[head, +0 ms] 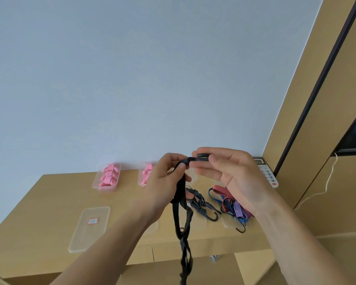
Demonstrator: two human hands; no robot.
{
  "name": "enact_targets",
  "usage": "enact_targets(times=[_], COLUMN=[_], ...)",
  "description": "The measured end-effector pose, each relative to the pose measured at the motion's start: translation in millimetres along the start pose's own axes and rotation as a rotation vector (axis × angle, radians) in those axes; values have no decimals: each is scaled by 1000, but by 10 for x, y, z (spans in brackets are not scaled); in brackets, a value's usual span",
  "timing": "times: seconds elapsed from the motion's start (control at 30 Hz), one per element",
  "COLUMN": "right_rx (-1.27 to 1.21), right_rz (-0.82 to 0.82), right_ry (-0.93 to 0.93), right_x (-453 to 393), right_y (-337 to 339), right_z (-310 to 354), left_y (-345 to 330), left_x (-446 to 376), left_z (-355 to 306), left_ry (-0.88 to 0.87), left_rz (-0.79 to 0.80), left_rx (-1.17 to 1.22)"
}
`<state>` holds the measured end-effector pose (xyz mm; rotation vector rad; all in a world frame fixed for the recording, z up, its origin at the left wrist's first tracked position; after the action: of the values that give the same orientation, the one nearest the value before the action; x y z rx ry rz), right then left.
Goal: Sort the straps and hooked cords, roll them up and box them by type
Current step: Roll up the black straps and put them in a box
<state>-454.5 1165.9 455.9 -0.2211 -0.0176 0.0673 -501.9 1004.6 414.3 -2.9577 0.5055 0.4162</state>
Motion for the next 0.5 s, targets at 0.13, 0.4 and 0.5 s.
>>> enact_targets(times=[0.13, 0.4, 0.5], right_rx=[83, 228, 258], right_rz=[-5, -115, -174], right_ry=[-26, -92, -41], right_x=[4, -41, -32], right_y=[-15, -27, -43], right_z=[-35, -147, -119], left_y=[21, -57, -100], left_x=[-11, 17, 35], left_z=[24, 112, 148], left_ry=[-5, 8, 72], left_rz=[21, 38, 51], left_rx=[-32, 72, 106])
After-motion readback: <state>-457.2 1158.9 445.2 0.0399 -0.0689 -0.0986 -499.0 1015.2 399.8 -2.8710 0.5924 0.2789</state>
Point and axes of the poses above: each hand's wrist, its own x-axis away from the middle knuckle, its own y-axis out of the back of the hand, z = x × y, the point moved 5 cm from there along -x, towards the middle knuckle, and after that the axes turned 13 degrees about -y, right-handed, at the moved point
